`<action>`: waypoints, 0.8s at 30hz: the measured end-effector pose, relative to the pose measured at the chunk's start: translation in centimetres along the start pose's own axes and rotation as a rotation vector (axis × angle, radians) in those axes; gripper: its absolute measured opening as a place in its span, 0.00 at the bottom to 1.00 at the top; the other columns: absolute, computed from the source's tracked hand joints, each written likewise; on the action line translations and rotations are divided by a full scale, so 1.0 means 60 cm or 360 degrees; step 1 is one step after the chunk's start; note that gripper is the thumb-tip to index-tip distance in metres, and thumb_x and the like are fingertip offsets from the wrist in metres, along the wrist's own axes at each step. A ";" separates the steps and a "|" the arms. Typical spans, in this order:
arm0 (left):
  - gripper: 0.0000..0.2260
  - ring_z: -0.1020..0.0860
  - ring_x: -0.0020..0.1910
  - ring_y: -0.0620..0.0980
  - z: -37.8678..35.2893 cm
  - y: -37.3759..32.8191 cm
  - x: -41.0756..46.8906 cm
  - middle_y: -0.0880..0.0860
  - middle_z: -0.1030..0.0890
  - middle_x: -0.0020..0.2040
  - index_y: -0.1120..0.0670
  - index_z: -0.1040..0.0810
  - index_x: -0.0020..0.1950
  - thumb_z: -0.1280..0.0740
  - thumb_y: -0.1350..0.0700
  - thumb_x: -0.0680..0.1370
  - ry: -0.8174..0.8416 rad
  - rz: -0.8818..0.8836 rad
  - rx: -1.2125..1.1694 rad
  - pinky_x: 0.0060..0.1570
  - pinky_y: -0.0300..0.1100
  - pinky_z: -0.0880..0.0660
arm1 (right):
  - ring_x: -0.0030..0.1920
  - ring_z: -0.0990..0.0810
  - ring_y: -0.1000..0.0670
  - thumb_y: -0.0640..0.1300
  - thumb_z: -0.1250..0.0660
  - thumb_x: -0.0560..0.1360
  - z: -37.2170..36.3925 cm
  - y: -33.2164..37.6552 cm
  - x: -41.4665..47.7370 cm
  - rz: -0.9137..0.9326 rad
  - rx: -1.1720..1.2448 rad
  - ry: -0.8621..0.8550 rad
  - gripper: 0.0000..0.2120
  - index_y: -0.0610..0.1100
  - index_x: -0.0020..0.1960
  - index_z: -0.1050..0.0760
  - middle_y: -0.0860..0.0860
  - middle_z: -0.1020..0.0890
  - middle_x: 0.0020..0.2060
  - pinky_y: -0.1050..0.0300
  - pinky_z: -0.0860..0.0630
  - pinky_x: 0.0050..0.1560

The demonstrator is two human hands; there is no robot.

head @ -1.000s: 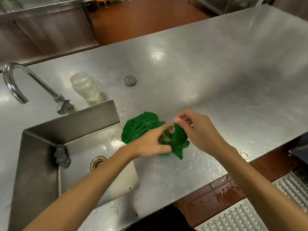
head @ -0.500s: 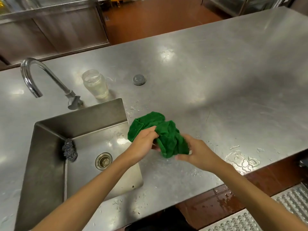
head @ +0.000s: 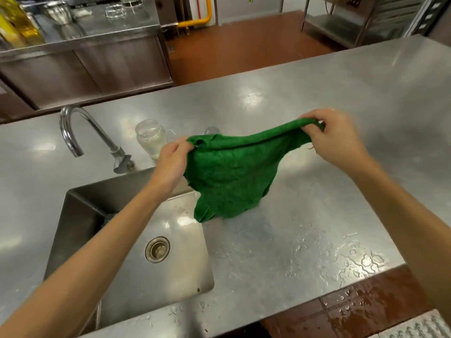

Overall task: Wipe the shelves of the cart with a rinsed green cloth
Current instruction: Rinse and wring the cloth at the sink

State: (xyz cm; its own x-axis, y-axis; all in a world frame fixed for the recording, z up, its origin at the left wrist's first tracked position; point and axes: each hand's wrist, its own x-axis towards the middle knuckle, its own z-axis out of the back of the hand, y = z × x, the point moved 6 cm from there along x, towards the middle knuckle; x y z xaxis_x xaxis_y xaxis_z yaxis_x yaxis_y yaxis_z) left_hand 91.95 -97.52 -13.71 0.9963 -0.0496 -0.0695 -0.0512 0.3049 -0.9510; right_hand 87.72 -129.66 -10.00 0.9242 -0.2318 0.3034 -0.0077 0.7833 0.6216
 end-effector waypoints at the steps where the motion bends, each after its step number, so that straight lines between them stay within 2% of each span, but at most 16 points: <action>1: 0.12 0.26 0.41 0.45 0.009 -0.021 0.007 0.51 0.23 0.41 0.61 0.21 0.47 0.41 0.57 0.83 -0.0025 -0.0051 0.0029 0.40 0.36 0.30 | 0.47 0.25 0.51 0.39 0.36 0.79 0.013 0.025 0.018 0.0080 -0.0034 -0.0016 0.10 0.47 0.55 0.16 0.52 0.20 0.46 0.55 0.27 0.51; 4: 0.13 0.29 0.35 0.42 0.036 -0.083 0.028 0.48 0.27 0.33 0.55 0.26 0.37 0.37 0.56 0.82 -0.0112 -0.0198 0.0022 0.34 0.36 0.34 | 0.46 0.29 0.59 0.38 0.35 0.79 0.052 0.098 0.063 0.0261 -0.0049 -0.0088 0.10 0.45 0.55 0.16 0.54 0.21 0.46 0.71 0.32 0.47; 5: 0.14 0.27 0.33 0.41 0.046 -0.108 0.033 0.46 0.26 0.32 0.54 0.25 0.36 0.34 0.55 0.82 -0.0129 -0.0246 -0.0014 0.33 0.35 0.33 | 0.46 0.29 0.60 0.38 0.35 0.79 0.067 0.121 0.073 0.0312 -0.0047 -0.0117 0.11 0.44 0.55 0.16 0.54 0.22 0.45 0.72 0.32 0.48; 6: 0.14 0.26 0.33 0.41 0.058 -0.133 0.036 0.46 0.25 0.31 0.54 0.23 0.36 0.33 0.54 0.81 -0.0139 -0.0307 -0.0057 0.34 0.35 0.31 | 0.48 0.28 0.58 0.38 0.35 0.78 0.082 0.141 0.081 0.0364 -0.0056 -0.0161 0.11 0.45 0.55 0.16 0.54 0.21 0.46 0.68 0.30 0.52; 7: 0.15 0.25 0.34 0.43 0.071 -0.160 0.038 0.49 0.25 0.32 0.57 0.23 0.36 0.31 0.52 0.81 -0.0148 -0.0374 -0.0091 0.36 0.38 0.31 | 0.50 0.25 0.55 0.38 0.35 0.78 0.098 0.162 0.087 0.0398 -0.0079 -0.0208 0.12 0.46 0.56 0.16 0.53 0.20 0.48 0.63 0.28 0.55; 8: 0.18 0.26 0.36 0.46 0.085 -0.186 0.039 0.53 0.26 0.34 0.61 0.24 0.37 0.31 0.50 0.80 -0.0172 -0.0441 -0.0112 0.38 0.41 0.31 | 0.51 0.23 0.53 0.38 0.35 0.78 0.115 0.182 0.090 0.0435 -0.0090 -0.0263 0.12 0.47 0.56 0.16 0.51 0.19 0.49 0.63 0.27 0.56; 9: 0.21 0.27 0.38 0.48 0.101 -0.214 0.039 0.55 0.27 0.36 0.64 0.26 0.37 0.31 0.48 0.80 -0.0206 -0.0511 -0.0132 0.40 0.43 0.32 | 0.51 0.21 0.55 0.37 0.36 0.78 0.134 0.199 0.093 0.0466 -0.0066 -0.0306 0.13 0.47 0.56 0.16 0.50 0.19 0.49 0.69 0.28 0.53; 10: 0.22 0.26 0.38 0.48 0.115 -0.241 0.038 0.56 0.26 0.36 0.63 0.26 0.36 0.31 0.47 0.81 -0.0239 -0.0568 -0.0142 0.40 0.44 0.31 | 0.48 0.20 0.60 0.36 0.36 0.77 0.153 0.214 0.094 0.0505 0.0001 -0.0354 0.13 0.47 0.56 0.16 0.50 0.20 0.49 0.75 0.29 0.49; 11: 0.20 0.23 0.39 0.48 0.129 -0.267 0.038 0.55 0.23 0.37 0.59 0.24 0.35 0.32 0.46 0.81 -0.0261 -0.0617 -0.0141 0.42 0.45 0.26 | 0.45 0.20 0.64 0.36 0.36 0.77 0.172 0.228 0.096 0.0523 0.0092 -0.0393 0.13 0.47 0.55 0.17 0.50 0.20 0.48 0.75 0.27 0.45; 13: 0.16 0.19 0.40 0.47 0.150 -0.321 0.037 0.51 0.17 0.39 0.51 0.21 0.37 0.33 0.47 0.82 -0.0272 -0.0767 -0.0153 0.45 0.46 0.21 | 0.46 0.18 0.59 0.40 0.36 0.76 0.214 0.246 0.105 0.0565 0.0186 -0.0544 0.12 0.47 0.55 0.16 0.50 0.19 0.48 0.62 0.20 0.48; 14: 0.16 0.19 0.39 0.45 0.158 -0.350 0.037 0.49 0.17 0.38 0.50 0.21 0.36 0.34 0.48 0.82 -0.0268 -0.0855 -0.0159 0.44 0.44 0.21 | 0.49 0.19 0.54 0.42 0.36 0.76 0.233 0.254 0.110 0.0573 0.0162 -0.0612 0.13 0.45 0.57 0.16 0.51 0.19 0.49 0.61 0.21 0.51; 16: 0.13 0.21 0.39 0.45 0.173 -0.399 0.044 0.49 0.18 0.38 0.49 0.21 0.38 0.34 0.50 0.83 -0.0264 -0.1021 -0.0095 0.42 0.42 0.23 | 0.52 0.23 0.56 0.43 0.36 0.76 0.266 0.272 0.117 0.0568 0.0120 -0.0672 0.15 0.43 0.60 0.18 0.53 0.21 0.50 0.70 0.28 0.52; 19: 0.10 0.25 0.44 0.49 0.189 -0.448 0.080 0.56 0.22 0.45 0.50 0.23 0.45 0.36 0.46 0.81 -0.0278 -0.1169 0.0066 0.45 0.46 0.27 | 0.53 0.25 0.62 0.45 0.37 0.79 0.288 0.296 0.128 0.0572 0.0132 -0.0639 0.16 0.42 0.63 0.20 0.55 0.22 0.53 0.71 0.27 0.54; 21: 0.09 0.24 0.46 0.48 0.200 -0.461 0.105 0.56 0.22 0.47 0.50 0.24 0.46 0.37 0.46 0.81 -0.0293 -0.1196 0.0143 0.46 0.45 0.27 | 0.53 0.29 0.65 0.45 0.37 0.81 0.294 0.303 0.135 0.0554 0.0087 -0.0661 0.16 0.40 0.65 0.23 0.55 0.24 0.56 0.76 0.31 0.53; 22: 0.09 0.24 0.46 0.47 0.203 -0.466 0.110 0.55 0.22 0.48 0.49 0.24 0.46 0.38 0.47 0.81 -0.0303 -0.1214 0.0170 0.46 0.44 0.26 | 0.55 0.29 0.63 0.46 0.38 0.81 0.297 0.298 0.142 0.0507 0.0110 -0.0669 0.16 0.40 0.66 0.24 0.53 0.23 0.58 0.74 0.30 0.55; 24: 0.08 0.24 0.47 0.43 0.205 -0.470 0.108 0.52 0.21 0.48 0.47 0.24 0.45 0.39 0.48 0.82 -0.0337 -0.1261 0.0199 0.47 0.41 0.25 | 0.60 0.25 0.54 0.48 0.38 0.81 0.299 0.290 0.144 0.0435 0.0057 -0.0676 0.18 0.40 0.66 0.25 0.47 0.21 0.62 0.60 0.28 0.62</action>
State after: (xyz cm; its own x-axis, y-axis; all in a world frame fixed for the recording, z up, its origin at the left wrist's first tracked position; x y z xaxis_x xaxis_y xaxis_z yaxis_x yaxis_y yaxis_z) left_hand 100.69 -94.74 16.36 0.7265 -0.1175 0.6771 0.6668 0.3589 -0.6531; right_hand 88.73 -128.41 16.39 0.6498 -0.2409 0.7210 -0.2479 0.8295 0.5005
